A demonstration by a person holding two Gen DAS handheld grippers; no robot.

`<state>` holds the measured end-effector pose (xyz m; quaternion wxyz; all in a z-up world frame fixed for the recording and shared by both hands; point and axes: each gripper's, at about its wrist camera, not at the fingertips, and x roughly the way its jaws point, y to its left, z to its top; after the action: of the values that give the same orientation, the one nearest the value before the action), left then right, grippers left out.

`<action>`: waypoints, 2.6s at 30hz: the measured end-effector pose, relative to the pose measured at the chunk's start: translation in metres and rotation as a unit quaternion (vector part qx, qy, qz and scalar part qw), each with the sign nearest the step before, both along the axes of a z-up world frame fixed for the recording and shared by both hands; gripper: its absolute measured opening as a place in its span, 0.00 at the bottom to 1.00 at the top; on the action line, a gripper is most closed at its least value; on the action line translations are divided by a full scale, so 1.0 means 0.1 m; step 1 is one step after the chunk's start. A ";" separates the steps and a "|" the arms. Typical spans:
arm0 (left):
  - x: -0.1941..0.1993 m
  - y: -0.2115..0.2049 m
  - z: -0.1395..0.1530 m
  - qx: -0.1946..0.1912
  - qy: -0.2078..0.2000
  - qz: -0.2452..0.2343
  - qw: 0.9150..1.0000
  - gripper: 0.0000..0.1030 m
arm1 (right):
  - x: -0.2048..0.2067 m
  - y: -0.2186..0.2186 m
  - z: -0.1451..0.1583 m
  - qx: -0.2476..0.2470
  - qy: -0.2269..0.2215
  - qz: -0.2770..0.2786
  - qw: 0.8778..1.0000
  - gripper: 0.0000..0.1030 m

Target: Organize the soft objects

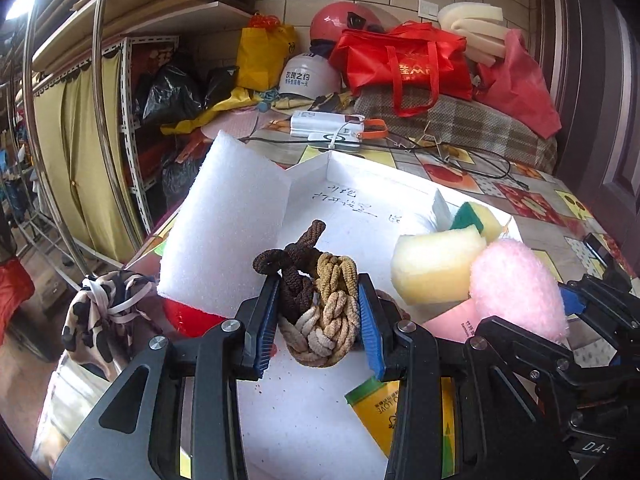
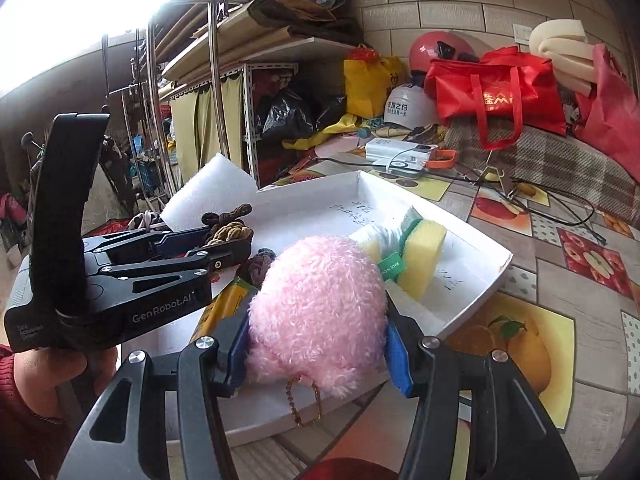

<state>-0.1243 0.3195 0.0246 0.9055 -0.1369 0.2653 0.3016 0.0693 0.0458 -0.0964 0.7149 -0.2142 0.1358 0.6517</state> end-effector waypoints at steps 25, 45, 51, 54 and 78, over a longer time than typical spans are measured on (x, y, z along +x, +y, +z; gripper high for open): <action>-0.09 0.01 0.06 0.063 0.001 0.107 0.992 0.94 | 0.14 0.23 0.15 0.061 0.000 -0.041 0.997 0.97; -0.18 -0.39 0.16 0.121 -0.043 0.103 0.986 1.00 | 0.12 -0.22 0.21 0.137 -0.055 -0.110 0.983 1.00; -0.18 -0.54 0.14 0.098 -0.043 0.095 0.990 1.00 | 0.17 -0.42 0.22 0.152 -0.045 -0.113 0.981 1.00; -0.17 -0.65 0.13 0.089 -0.040 0.085 0.992 1.00 | 0.20 -0.55 0.22 0.160 -0.044 -0.114 0.979 1.00; -0.22 -1.49 0.11 0.051 -0.018 0.053 0.997 1.00 | 0.56 -2.09 0.18 0.125 -0.041 -0.211 0.969 1.00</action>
<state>-0.1463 0.1704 0.0361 0.8988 -0.1099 0.2253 0.3595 0.1249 -0.1632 -0.0781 0.8623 -0.1164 0.0662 0.4883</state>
